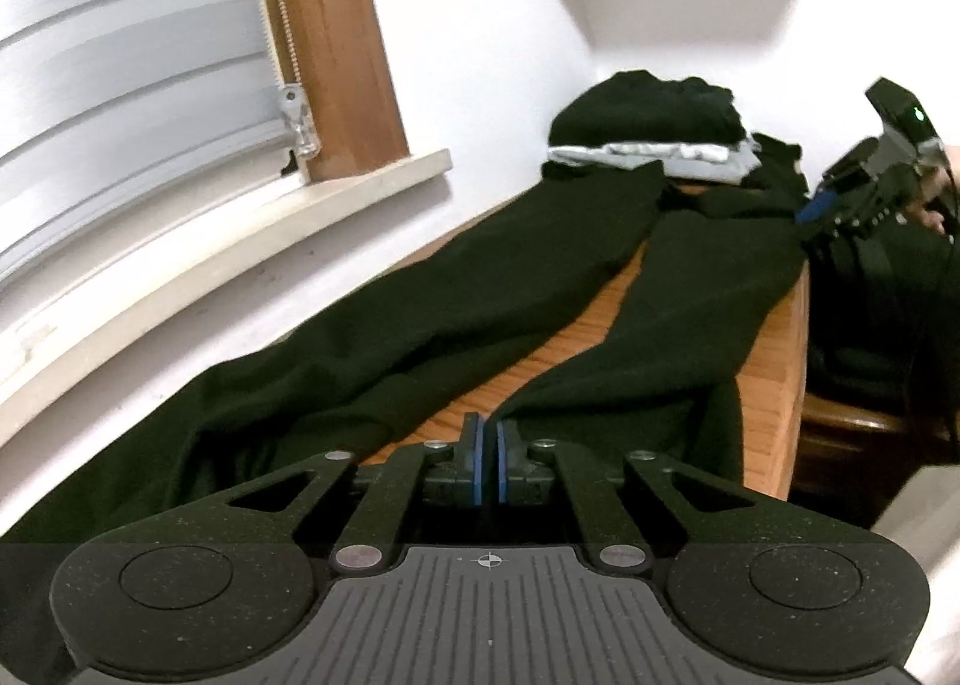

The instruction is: Fold clothes

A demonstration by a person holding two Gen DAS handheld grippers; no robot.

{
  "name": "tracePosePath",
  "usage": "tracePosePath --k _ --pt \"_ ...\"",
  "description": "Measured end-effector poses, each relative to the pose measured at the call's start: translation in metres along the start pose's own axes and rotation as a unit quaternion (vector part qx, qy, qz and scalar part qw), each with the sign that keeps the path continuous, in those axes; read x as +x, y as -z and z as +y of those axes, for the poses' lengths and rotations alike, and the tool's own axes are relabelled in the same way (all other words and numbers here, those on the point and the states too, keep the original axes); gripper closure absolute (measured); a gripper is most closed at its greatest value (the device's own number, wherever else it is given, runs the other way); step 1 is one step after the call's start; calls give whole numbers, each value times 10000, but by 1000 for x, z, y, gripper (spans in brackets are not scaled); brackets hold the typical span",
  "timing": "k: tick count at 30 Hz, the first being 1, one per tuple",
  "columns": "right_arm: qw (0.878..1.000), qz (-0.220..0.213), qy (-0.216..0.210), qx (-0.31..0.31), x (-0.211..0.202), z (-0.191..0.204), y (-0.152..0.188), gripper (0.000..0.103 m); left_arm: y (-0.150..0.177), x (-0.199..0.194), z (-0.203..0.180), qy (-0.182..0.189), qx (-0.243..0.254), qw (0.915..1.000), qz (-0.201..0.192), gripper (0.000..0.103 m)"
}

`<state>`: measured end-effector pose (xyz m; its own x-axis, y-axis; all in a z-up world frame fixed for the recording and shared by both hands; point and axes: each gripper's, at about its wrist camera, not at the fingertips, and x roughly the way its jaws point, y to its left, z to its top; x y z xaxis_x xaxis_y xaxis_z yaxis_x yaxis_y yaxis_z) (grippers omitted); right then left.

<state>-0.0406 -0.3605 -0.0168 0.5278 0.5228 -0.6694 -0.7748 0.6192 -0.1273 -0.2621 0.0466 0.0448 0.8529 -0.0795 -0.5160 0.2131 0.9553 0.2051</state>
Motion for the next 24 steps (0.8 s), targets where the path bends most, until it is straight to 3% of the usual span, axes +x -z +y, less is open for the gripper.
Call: tracePosePath --k 5,7,9,12,16,20,24 --pt "9998 -1 -128 -117 2 -4 2 55 2 11 4 73 -34 9999 97 98" --pt "9997 -65 -206 -105 1 -6 3 60 4 13 4 113 -30 9998 128 98" --pt "9996 -150 -247 -72 0 -7 3 85 6 15 5 141 -21 9998 143 98" --pt "9997 -149 -163 -112 -2 -2 3 95 6 14 7 149 -52 9998 103 98" --pt "9996 -98 126 -249 -15 5 -5 96 3 5 10 300 -183 9993 -89 100" --pt "9972 -234 576 -424 -60 7 -28 97 -8 -18 10 440 -309 9972 -513 101" --pt "9911 -419 1036 -719 -106 8 -58 97 -24 -43 10 355 -294 9941 -985 101"
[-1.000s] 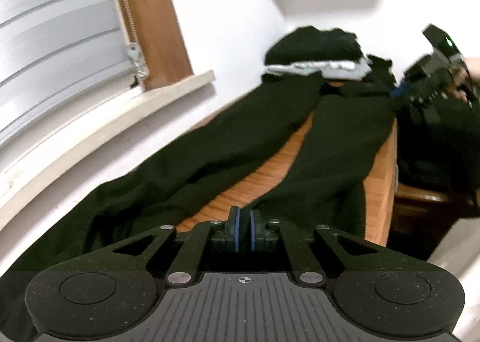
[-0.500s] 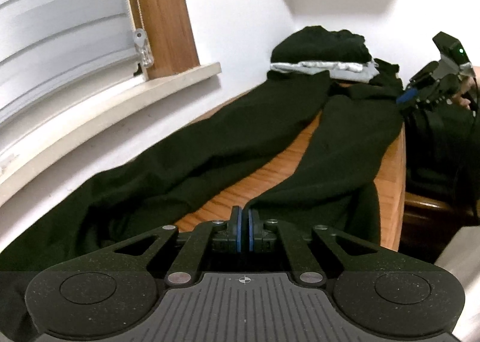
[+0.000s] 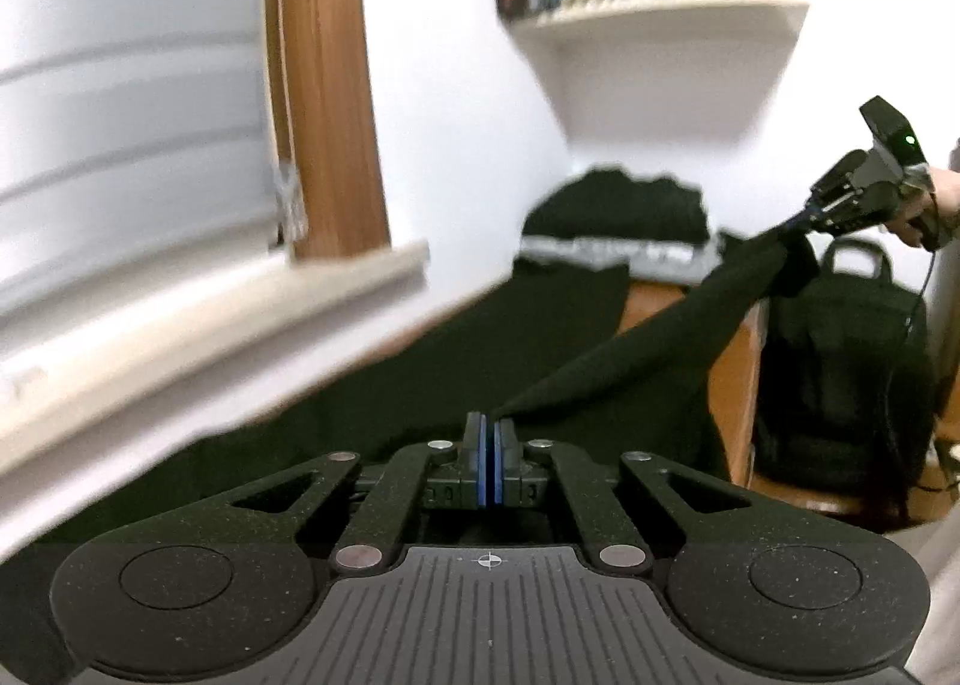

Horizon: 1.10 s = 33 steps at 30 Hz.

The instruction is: Fold clothes

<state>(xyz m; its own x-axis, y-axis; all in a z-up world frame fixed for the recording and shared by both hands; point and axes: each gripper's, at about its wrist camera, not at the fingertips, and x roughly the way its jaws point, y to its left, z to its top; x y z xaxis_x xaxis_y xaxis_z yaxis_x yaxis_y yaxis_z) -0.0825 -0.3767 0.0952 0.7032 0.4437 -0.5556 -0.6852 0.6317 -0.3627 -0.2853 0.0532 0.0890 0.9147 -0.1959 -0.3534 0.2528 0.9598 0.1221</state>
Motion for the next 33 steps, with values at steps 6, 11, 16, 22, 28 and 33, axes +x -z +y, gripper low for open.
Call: tracePosePath --k 6,11,16,22,28,33 --pt "9968 -227 691 -317 47 -17 -59 94 -19 31 33 -384 -297 9988 5 101" --pt "9957 -47 911 -146 132 -28 -88 71 7 106 76 -749 -923 9873 1054 100" --pt "9978 -82 642 164 142 -28 -64 58 28 124 84 -619 -1060 9837 1313 97" --pt "9916 134 291 1253 116 -64 10 50 39 118 90 -382 -1162 9858 1155 94" --pt "9724 345 -48 2306 122 -78 75 43 48 116 103 -182 -1554 9830 958 92" --pt "9688 208 -442 2431 129 -70 84 43 47 118 105 -195 -1602 9820 979 90"
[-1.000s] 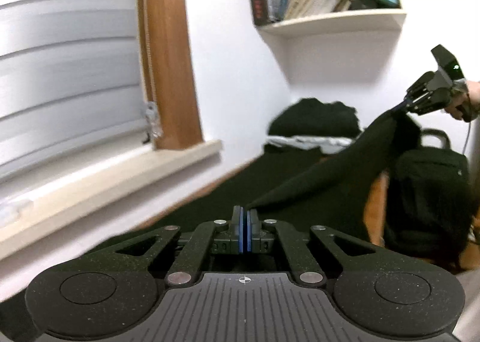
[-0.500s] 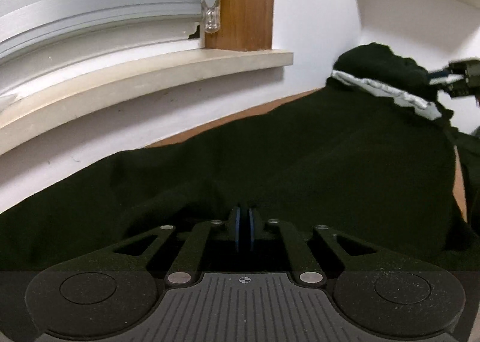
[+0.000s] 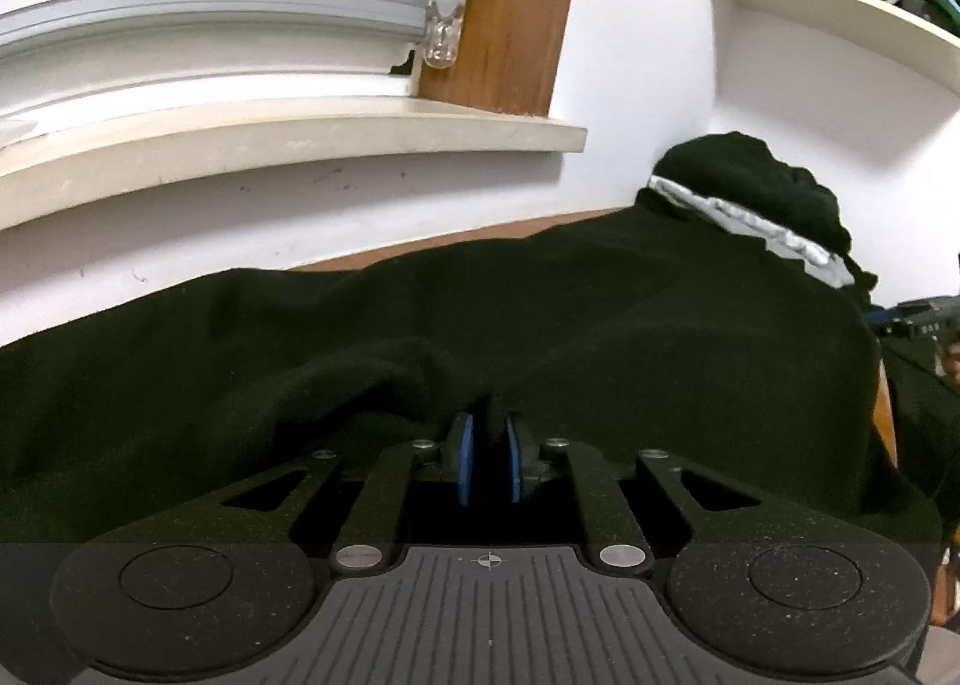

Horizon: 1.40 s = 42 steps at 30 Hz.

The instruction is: Fold clothes

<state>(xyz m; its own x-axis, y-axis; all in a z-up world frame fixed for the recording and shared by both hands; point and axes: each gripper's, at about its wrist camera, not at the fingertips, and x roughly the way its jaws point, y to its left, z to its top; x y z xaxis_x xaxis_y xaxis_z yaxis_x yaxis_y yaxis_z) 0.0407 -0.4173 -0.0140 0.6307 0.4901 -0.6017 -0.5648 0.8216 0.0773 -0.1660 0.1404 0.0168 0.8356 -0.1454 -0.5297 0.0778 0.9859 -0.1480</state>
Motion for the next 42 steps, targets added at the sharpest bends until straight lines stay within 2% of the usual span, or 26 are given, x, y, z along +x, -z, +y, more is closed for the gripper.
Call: tracePosePath --k 1,2,3,4,6,8,10,11,12,14,21,23,25,31,32,33,35,38,42 --pt "10000 -9 -70 34 2 1 -1 43 0 0 -1 -16 33 10000 12 90" --pt "9999 -15 -141 72 3 2 -1 54 0 1 -2 -31 60 10000 20 90" --pt "9997 37 -195 134 3 1 -4 84 0 1 -2 -42 85 10000 25 90" --pt "9994 105 -244 200 2 1 -8 90 0 1 -3 -37 97 9999 28 90" --pt "9998 -21 61 -195 -19 10 -23 95 1 1 -2 -2 94 9999 51 90" --pt "9987 -359 180 -310 -49 16 -42 97 2 1 -2 31 94 9999 76 90" --pt "9978 -601 90 -272 -78 21 -58 95 2 2 -3 10 124 9999 98 90" --pt "9980 -522 63 -341 -84 25 -63 82 2 2 -3 -3 135 9999 106 90" --pt "9982 -433 96 -405 -86 28 -64 57 2 2 -3 -11 141 9998 112 90" --pt "9989 -316 220 -262 -80 20 -59 41 2 2 -3 -5 133 9998 112 90" --pt "9944 -56 570 884 -32 -36 -25 42 2 3 -4 -18 163 9998 145 90" --pt "9912 -140 486 1225 -18 -49 -17 44 1 3 -4 -17 176 9997 155 90" --pt "9908 -213 310 1300 -6 -50 -17 44 1 4 -4 -4 188 9997 175 90" --pt "9954 -190 302 888 31 -29 -32 46 2 2 -5 103 256 9993 253 90" --pt "9962 -192 357 768 33 -25 -34 54 3 1 -5 122 276 9992 267 90" --pt "9968 -190 408 656 36 -21 -36 72 4 0 -5 145 296 9991 282 90" --pt "9976 -141 485 480 39 -17 -41 98 6 -2 -6 175 324 9988 309 90" --pt "9943 -422 956 -203 28 -2 -59 98 8 -4 -6 203 370 9985 346 90" --pt "9730 -1089 1815 -920 13 16 -101 97 8 -4 -7 223 405 9982 377 90"
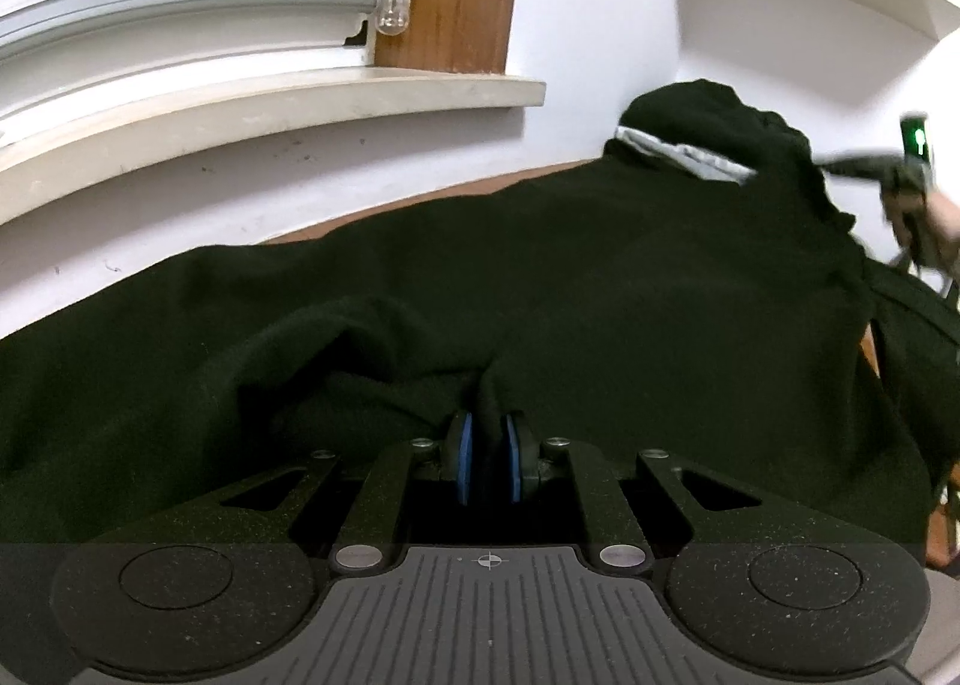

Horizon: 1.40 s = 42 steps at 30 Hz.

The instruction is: Fold clothes

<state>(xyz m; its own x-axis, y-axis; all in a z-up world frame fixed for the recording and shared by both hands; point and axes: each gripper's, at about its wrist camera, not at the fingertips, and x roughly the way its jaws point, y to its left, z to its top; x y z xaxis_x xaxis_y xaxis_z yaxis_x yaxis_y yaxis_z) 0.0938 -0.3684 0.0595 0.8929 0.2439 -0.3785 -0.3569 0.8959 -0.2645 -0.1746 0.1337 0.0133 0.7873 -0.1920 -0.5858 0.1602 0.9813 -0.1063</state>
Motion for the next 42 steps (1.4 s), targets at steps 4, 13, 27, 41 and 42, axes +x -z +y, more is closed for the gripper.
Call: tracePosePath --k 4,13,27,41,42 --pt "9985 8 404 -381 10 14 -22 68 0 0 1 1 -8 10000 -1 90" --pt "9931 507 -1034 214 -11 26 30 57 -1 -2 0 7 -29 10000 -13 90" --pt "9855 217 -1437 877 3 29 83 39 -5 -24 -74 -1107 621 9911 -399 46" --pt "9872 217 -1279 932 2 32 83 39 25 19 -255 -181 2835 9585 -242 78" --pt "9872 194 -1276 937 2 32 84 39 29 19 -260 -118 2930 9558 -210 78"
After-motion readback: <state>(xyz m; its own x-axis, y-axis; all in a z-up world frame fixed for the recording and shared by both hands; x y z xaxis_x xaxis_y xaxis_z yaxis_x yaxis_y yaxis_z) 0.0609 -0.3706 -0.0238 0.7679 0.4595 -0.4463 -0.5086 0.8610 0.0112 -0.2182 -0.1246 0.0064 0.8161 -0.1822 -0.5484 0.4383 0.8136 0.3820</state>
